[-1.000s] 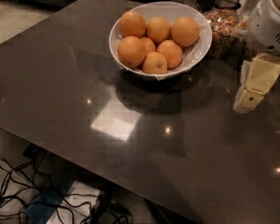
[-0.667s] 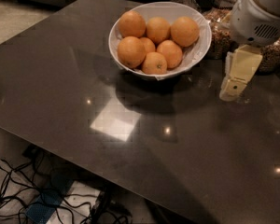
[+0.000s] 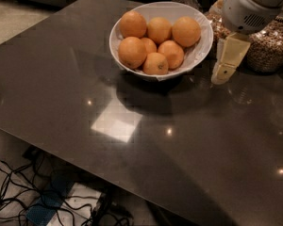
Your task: Pick orange from white bowl
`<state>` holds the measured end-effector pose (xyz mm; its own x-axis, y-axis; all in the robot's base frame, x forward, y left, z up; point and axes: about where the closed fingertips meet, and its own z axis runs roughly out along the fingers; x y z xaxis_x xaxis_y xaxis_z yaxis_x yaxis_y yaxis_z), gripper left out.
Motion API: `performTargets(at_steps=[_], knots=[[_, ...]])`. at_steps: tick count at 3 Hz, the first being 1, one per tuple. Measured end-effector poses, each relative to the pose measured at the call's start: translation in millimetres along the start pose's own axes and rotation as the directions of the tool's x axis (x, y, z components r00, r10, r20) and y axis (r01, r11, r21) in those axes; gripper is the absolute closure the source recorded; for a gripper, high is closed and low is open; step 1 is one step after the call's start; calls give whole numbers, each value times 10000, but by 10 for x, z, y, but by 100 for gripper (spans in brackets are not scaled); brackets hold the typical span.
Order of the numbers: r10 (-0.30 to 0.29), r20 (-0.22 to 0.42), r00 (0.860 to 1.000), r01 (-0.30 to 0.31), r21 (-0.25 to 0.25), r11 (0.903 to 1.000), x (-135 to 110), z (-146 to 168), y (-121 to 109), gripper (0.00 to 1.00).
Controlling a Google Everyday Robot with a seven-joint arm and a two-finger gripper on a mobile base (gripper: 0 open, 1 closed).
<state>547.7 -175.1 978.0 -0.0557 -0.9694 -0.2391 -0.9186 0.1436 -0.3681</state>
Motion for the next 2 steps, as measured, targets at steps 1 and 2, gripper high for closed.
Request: performTargets(at_steps=[1,2], knots=[[-252,120,9996,247,414,9988,-26,-23,-113,0],[-221,69,9997,218,401,9990,-18,-4,-141,0]])
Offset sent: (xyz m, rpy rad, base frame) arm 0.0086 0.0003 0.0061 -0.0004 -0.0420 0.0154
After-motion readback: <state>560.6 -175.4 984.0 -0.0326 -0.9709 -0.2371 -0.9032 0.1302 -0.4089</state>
